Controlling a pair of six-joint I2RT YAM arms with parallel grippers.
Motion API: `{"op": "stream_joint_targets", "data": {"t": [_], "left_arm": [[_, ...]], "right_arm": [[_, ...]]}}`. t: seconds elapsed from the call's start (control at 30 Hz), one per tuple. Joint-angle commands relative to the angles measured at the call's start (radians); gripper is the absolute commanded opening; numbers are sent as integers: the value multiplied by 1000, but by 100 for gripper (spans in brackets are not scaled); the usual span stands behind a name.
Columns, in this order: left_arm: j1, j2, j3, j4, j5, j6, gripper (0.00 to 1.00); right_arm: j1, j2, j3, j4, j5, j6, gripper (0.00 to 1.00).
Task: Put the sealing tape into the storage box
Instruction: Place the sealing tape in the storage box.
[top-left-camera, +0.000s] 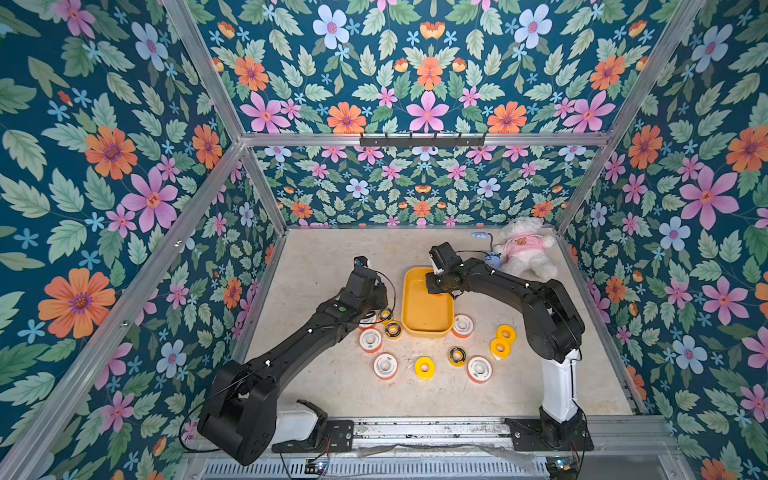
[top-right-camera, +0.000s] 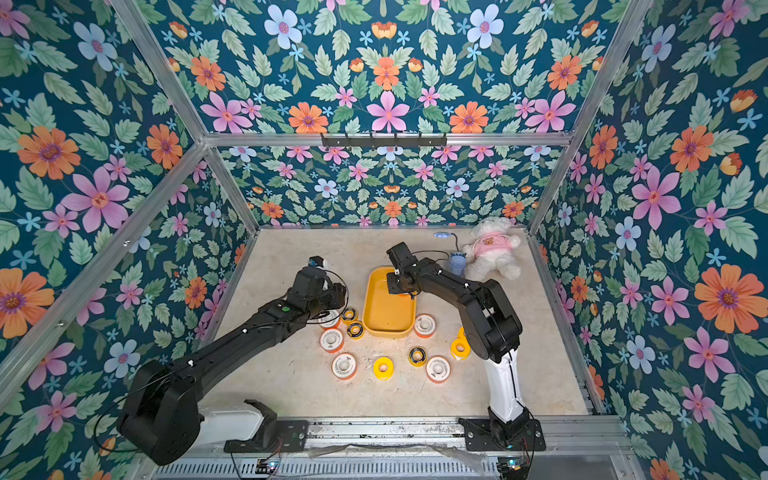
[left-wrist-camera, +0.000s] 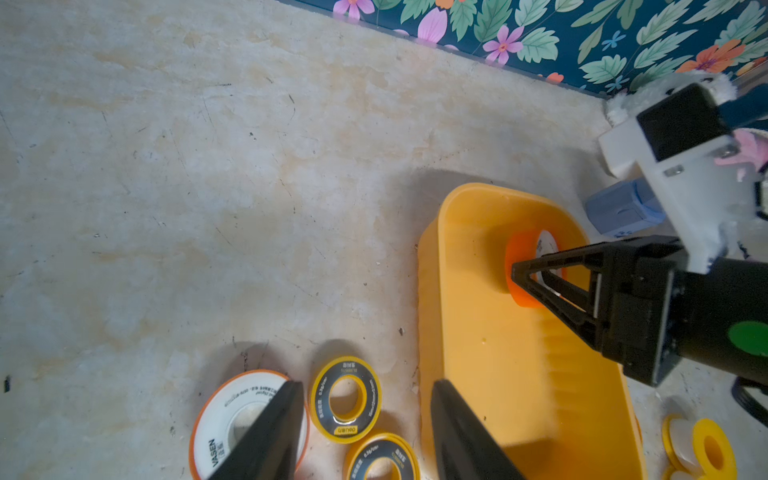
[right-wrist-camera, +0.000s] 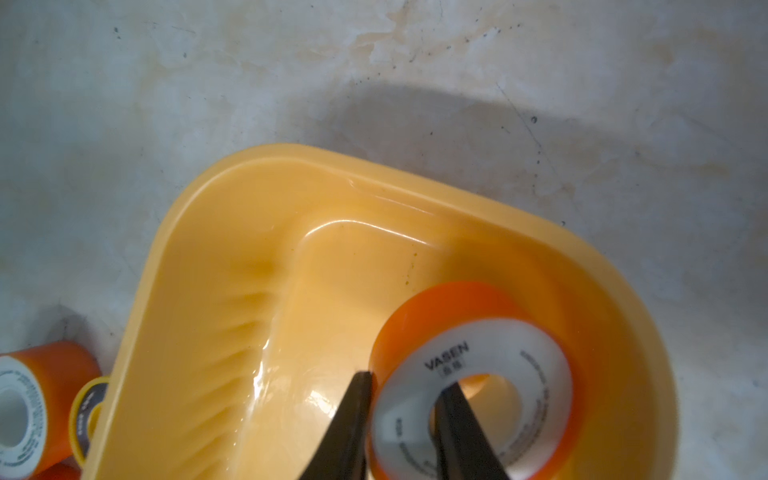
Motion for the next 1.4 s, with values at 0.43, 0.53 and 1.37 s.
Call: {"op": "stream_joint_targets", "data": {"t": [0.43, 0.53, 1.37], "left_arm": [[0, -1, -5, -28, -20, 10, 56], [1, -5, -6, -32, -26, 11, 56], [88, -12, -63, -119, -25, 0, 58]], "right_arm": [[1, 50, 46, -44, 75, 18, 35], [1, 37, 46, -40, 67, 18, 39], [-208, -527, -478, 363, -233, 195, 44]]}}
